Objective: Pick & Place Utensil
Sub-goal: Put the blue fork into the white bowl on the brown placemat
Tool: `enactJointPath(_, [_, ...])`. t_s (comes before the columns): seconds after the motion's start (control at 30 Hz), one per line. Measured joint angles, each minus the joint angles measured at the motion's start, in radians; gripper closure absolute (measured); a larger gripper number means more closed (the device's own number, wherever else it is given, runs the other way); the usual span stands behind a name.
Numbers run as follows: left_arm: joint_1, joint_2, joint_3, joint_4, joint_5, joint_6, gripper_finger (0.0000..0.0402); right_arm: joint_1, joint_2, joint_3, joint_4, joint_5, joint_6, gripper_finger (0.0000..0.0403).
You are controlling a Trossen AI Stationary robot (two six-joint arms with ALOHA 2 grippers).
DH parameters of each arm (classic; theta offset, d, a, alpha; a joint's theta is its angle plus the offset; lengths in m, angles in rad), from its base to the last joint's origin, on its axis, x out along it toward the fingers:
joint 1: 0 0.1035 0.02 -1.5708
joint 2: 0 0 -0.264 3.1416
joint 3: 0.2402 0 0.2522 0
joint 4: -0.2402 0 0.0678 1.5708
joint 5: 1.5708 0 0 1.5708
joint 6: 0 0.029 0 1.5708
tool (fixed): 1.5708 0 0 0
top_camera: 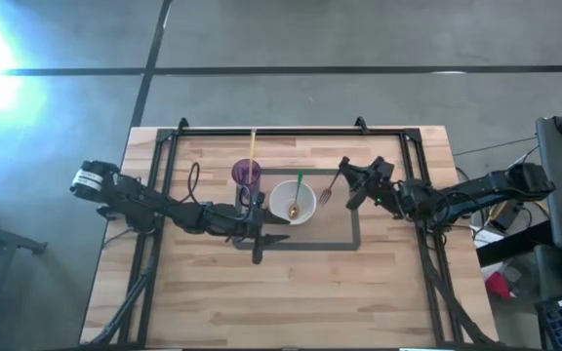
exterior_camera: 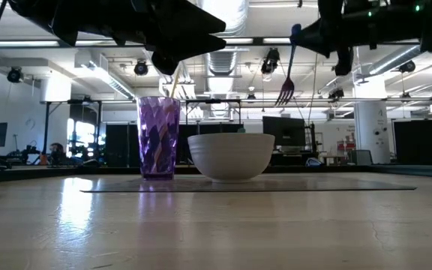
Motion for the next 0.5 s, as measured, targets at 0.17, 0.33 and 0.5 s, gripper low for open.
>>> enactJointPath(0.17, [0.0,0.0,0.0,0.0,0.0,0.0,0.0223,-0.026,0.08,-0.06,0.173,0.0,0.096,0.0394])
enactJointPath(0.33, [0.0,0.0,0.0,0.001,0.0,0.0,0.0223,-0.047,0.181,-0.066,0.247,0.005,0.179,0.0394])
enactJointPath(0.5, [0.0,0.0,0.0,0.001,0.0,0.0,0.0223,-0.047,0.296,-0.01,0.254,0.049,0.197,0.0394])
